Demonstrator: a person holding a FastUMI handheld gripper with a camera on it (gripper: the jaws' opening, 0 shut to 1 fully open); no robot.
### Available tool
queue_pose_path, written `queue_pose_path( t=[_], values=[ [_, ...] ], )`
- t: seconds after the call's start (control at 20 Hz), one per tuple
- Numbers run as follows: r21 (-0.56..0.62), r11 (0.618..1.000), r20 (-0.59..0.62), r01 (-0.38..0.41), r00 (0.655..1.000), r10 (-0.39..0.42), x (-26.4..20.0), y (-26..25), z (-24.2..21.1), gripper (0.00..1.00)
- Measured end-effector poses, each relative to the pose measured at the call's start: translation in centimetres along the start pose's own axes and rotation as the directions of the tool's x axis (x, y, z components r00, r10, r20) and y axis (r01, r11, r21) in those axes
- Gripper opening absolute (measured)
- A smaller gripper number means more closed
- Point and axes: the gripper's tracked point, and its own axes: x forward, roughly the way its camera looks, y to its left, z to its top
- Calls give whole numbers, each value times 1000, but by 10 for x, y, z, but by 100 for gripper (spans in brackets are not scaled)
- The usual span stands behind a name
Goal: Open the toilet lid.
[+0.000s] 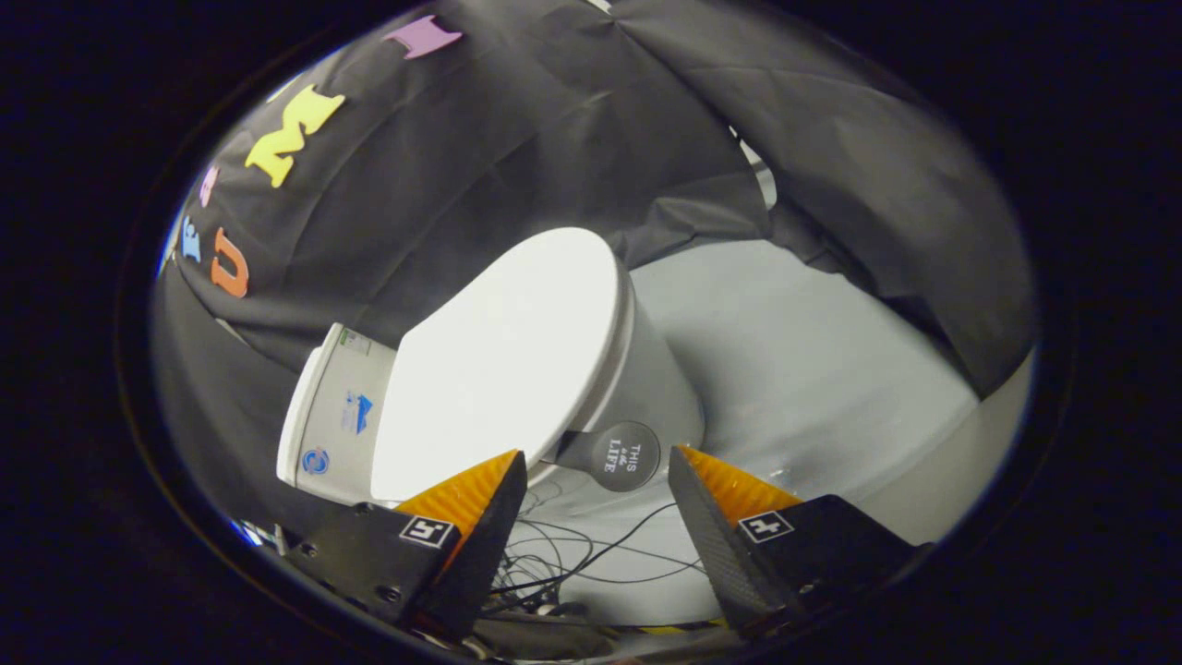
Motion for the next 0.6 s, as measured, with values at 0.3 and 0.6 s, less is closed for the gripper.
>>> queue_pose_path(
  t=[0.3, 0.6],
  values=[
    [178, 978, -5, -107, 994, 110, 15, -7, 3, 81],
    [305, 930, 48, -207, 978, 202, 19, -11, 13, 57]
  ],
)
